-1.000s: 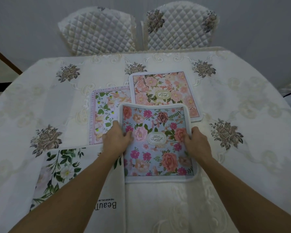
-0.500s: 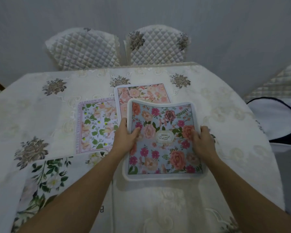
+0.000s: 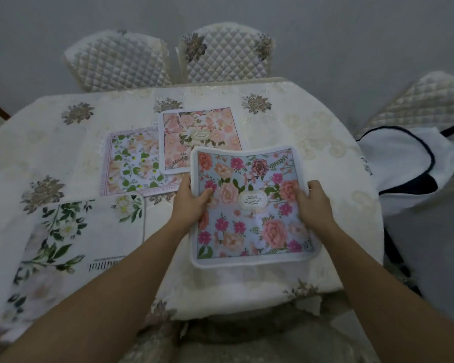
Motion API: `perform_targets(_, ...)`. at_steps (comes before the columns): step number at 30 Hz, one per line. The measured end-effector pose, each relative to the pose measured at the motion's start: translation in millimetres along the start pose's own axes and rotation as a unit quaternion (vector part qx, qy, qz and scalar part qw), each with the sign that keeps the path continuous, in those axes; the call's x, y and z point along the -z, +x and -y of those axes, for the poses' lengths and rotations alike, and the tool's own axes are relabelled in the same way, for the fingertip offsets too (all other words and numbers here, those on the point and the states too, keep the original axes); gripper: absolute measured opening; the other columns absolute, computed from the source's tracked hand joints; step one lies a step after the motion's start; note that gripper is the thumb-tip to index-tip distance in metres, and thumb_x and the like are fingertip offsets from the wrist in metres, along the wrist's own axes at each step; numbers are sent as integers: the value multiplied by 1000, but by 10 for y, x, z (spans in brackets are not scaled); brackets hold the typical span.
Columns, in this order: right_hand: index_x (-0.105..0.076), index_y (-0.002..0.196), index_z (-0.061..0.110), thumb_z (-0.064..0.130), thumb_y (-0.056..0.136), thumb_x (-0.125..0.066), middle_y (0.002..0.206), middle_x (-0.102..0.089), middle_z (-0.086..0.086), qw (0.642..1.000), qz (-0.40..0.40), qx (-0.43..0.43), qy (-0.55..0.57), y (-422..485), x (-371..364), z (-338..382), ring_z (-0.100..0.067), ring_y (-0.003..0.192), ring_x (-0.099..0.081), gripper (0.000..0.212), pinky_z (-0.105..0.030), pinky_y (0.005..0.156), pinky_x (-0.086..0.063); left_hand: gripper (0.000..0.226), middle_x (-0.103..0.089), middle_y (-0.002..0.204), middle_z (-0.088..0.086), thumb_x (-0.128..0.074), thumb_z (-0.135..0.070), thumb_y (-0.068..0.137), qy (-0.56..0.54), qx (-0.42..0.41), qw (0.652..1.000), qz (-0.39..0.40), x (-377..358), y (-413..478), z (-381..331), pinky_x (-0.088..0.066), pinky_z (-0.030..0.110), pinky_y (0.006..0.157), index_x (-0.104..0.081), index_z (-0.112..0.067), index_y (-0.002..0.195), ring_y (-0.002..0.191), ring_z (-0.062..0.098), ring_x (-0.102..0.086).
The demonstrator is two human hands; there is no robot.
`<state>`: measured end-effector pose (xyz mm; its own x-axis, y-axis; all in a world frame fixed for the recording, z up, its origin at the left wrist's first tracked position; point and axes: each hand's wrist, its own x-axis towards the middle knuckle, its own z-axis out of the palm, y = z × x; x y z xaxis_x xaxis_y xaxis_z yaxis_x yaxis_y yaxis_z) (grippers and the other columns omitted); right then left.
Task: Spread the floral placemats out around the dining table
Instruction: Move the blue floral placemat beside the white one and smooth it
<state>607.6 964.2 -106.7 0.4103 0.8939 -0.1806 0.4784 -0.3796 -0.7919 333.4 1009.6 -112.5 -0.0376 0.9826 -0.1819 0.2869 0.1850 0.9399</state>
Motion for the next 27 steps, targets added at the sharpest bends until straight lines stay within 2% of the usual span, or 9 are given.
perform_targets(5, -48, 102, 8, 38, 100, -48, 91, -63, -10, 999, 43, 6, 1, -81, 164, -246, -23, 74, -63, 30, -40, 65, -55, 39, -67, 111, 5, -68, -26, 90, 8, 30, 998, -46, -161, -431, 59, -59, 46, 82, -52, -16, 124, 94, 21, -69)
perform_targets(10, -48, 107, 10, 37, 100, -46, 90, -62, -6, 997, 76, 3, 18, -105, 170, -327, -16, 72, -61, 28, -30, 55, -49, 35, -68, 109, 5, -72, -27, 87, 10, 48, 996, -76, -213, -604, 130, -60, 47, 80, -55, -21, 117, 91, 21, -71)
perform_targets(14, -47, 105, 13, 38, 100, -46, 89, -62, -4, 995, 98, -11, 12, -90, 25, -408, -20, 74, -64, 25, -31, 56, -51, 38, -70, 107, 5, -73, -30, 86, 25, 63, 995, -80, -184, -588, 302, -61, 47, 77, -56, -19, 119, 88, 22, -72)
perform_targets(18, -47, 105, 12, 36, 101, -45, 87, -60, -3, 994, 102, -30, -11, -47, -194, -581, -15, 71, -61, 24, -27, 51, -44, 37, -70, 101, 8, -75, -34, 84, 30, 92, 992, -82, -176, -519, 560, -62, 45, 73, -58, -17, 111, 83, 22, -72)
perform_targets(22, -47, 103, 9, 32, 101, -44, 80, -56, 1, 992, 109, -40, -41, -71, -365, -724, -11, 66, -56, 23, -25, 49, -39, 34, -70, 100, 4, -74, -35, 84, 34, 109, 989, -91, -170, -559, 828, -61, 45, 76, -60, -18, 111, 84, 20, -71)
perform_targets(27, -48, 102, 9, 33, 101, -44, 79, -54, 3, 991, 98, -60, -62, -63, -435, -728, -10, 66, -55, 24, -25, 49, -39, 34, -70, 98, 3, -73, -35, 84, 69, 108, 987, -96, -141, -490, 848, -59, 35, 73, -61, -18, 111, 83, 18, -69)
